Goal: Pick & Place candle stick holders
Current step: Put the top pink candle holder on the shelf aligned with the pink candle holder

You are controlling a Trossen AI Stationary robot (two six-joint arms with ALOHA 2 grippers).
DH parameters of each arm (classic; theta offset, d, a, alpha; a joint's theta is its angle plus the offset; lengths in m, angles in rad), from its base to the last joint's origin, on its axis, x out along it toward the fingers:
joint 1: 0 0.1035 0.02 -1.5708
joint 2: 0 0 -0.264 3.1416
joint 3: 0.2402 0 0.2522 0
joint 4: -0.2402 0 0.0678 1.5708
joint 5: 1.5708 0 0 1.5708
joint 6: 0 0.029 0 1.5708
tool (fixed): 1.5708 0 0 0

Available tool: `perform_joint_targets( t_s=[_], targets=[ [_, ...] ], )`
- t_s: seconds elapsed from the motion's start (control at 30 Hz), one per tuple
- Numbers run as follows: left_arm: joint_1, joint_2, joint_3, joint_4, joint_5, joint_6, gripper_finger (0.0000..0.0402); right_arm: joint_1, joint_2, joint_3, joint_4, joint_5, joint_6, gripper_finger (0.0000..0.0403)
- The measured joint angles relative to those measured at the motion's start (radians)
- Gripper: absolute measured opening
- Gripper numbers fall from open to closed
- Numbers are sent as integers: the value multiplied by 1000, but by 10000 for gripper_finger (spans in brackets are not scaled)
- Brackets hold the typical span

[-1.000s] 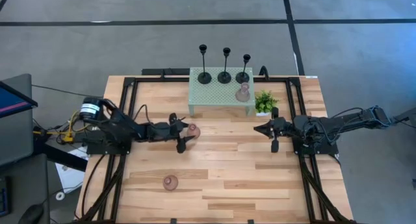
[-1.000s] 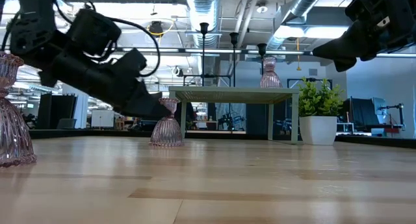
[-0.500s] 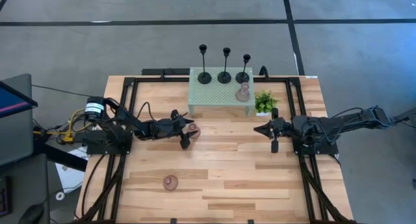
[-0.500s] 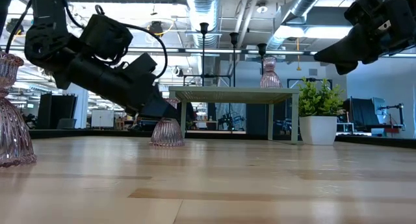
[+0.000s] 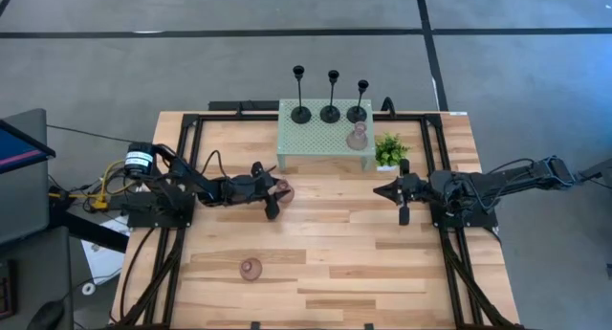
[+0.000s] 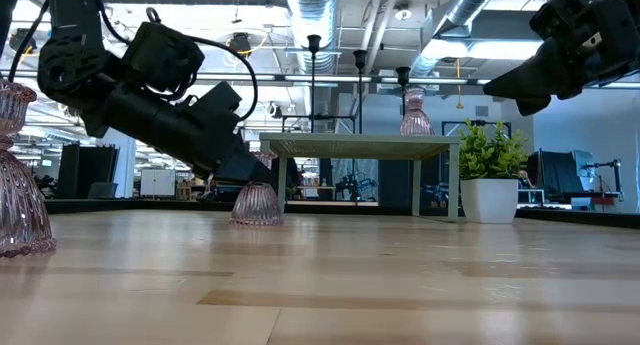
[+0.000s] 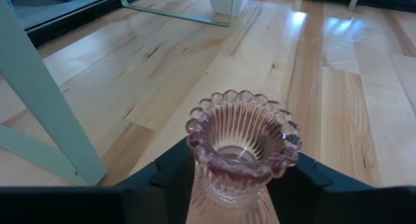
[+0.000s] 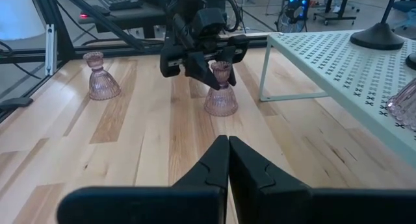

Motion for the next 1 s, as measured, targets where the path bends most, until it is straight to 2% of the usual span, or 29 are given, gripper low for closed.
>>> perform_joint_targets(
  t_s=[0.23,0.47,0.6,0.73,0.9,1.0],
  targets=[
    [0,0,0,3,-2,-48,131,0,0,0,-6,0,0,0],
    [-33,-16,5,-12,3,-98,136,0,0,0,-29,2,0,0],
    [-52,-65,49,-33,5,-98,130,0,0,0,-29,2,-1,0],
    [-64,-133,129,-171,2,-69,132,0,0,0,-30,3,0,0],
    [-61,-209,296,-436,-1,15,132,0,0,0,-30,4,0,0],
    [-46,-222,391,-520,0,65,132,0,0,0,-28,4,0,0]
  ],
)
